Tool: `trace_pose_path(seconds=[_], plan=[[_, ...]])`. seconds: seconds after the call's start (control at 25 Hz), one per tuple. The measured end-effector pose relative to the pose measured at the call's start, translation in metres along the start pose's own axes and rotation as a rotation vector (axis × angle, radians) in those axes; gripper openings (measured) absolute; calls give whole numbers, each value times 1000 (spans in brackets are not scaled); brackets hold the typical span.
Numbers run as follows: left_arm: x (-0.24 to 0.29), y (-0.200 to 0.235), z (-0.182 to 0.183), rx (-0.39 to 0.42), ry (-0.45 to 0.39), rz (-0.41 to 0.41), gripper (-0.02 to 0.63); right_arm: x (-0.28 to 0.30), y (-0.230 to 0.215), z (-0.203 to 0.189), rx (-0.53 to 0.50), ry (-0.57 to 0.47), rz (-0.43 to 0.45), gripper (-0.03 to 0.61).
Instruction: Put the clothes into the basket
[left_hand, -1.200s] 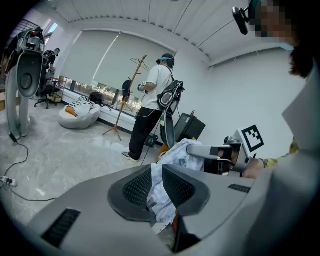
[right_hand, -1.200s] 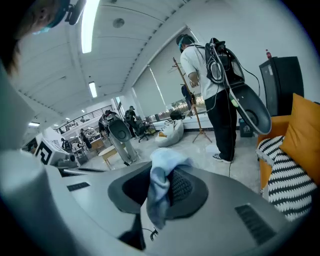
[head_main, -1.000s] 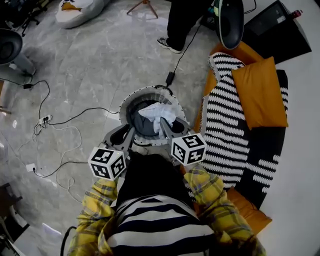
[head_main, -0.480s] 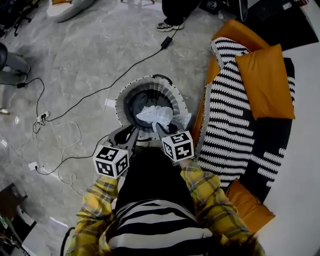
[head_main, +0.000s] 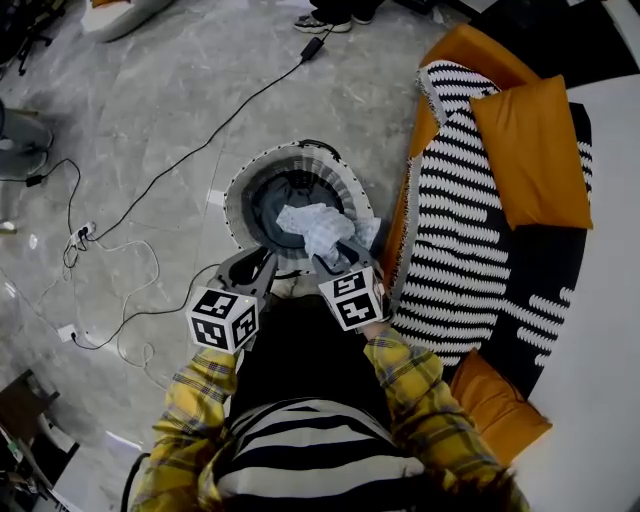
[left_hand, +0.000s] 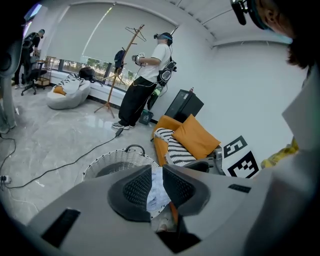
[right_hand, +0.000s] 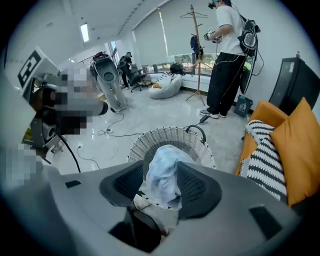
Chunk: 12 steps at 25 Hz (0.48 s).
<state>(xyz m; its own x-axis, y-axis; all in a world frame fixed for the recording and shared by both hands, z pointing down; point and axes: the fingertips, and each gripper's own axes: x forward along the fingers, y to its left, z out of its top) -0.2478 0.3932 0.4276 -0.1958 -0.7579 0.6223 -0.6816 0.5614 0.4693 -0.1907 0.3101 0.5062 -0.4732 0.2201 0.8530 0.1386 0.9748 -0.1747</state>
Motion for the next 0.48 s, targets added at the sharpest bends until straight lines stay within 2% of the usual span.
trace_pose_path(seconds=[0.24,0.48], plan=[[3,-5,3,1,-3,-9,60,-14,-13,22,39,-93,-16,219],[3,-11,8,13,-16,-19,60,-27,-9,23,106,-152,-10,156]])
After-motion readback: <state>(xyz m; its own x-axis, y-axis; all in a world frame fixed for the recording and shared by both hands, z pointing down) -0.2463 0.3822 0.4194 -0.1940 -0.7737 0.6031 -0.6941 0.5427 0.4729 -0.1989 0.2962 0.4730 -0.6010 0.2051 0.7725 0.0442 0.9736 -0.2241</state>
